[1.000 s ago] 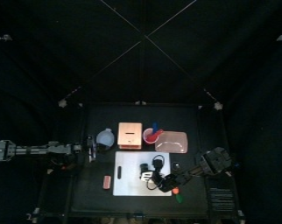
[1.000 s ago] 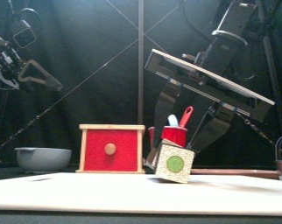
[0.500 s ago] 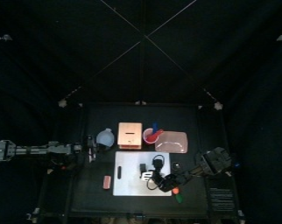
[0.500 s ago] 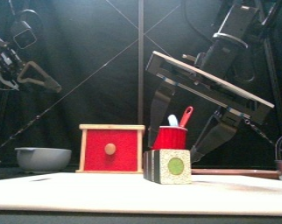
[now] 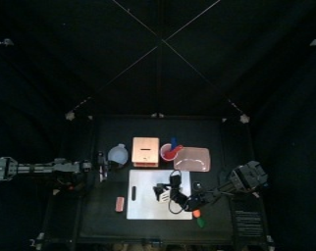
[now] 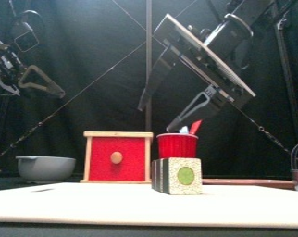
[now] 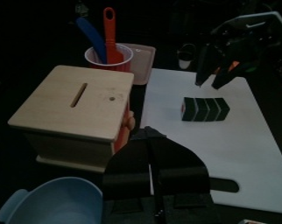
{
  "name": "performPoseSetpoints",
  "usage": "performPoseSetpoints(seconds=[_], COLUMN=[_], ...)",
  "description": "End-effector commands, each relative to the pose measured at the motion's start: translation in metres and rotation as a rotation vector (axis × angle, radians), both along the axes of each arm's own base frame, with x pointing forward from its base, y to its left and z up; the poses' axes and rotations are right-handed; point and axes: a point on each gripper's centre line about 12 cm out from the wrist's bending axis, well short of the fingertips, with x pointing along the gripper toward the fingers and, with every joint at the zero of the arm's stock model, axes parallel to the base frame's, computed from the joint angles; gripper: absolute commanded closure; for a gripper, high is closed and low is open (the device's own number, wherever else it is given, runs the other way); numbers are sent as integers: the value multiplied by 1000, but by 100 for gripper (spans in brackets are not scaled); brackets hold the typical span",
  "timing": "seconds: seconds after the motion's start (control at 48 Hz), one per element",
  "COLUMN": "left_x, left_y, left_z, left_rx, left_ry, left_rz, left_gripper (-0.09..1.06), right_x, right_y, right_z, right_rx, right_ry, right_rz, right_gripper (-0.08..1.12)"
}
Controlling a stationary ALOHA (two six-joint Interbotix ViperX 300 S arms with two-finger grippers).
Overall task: Place sushi on board then cut the sushi with the knife then place the pieces on the plate
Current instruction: Pick knife at handle with right hand
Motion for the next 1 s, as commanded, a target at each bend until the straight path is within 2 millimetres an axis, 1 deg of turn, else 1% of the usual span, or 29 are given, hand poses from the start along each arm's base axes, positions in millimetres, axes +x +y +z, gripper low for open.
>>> performPoseSetpoints(seconds=[0.021,0.229,0.354,0.542,0.646,0.708,0.792,1.0], left_x=[2,2,2,2,2,2,2,2], left_y=[1,1,1,2,2,2,2,4], left_z=[6,6,5,5,4,5,5,5], left_rx=[-3,-4,-7,-22,-31,-35,-50,-77], left_ry=[-18,-18,-15,-19,-18,-22,-23,-29], left_rz=[5,6,7,15,17,22,29,46], left_gripper=[100,100,100,100,100,100,100,100], right_x=[1,12,16,19,20,20,17,2], right_y=[-2,-11,-16,-29,-34,-35,-41,-64], right_z=[35,57,62,67,76,81,84,87], right_rx=[-49,-219,-312,-414,-537,-619,-704,-754], right_ry=[-97,-174,-184,-172,-179,-186,-181,-142], right_rz=[89,280,382,507,590,637,679,695], right_gripper=[15,15,15,15,15,15,15,15])
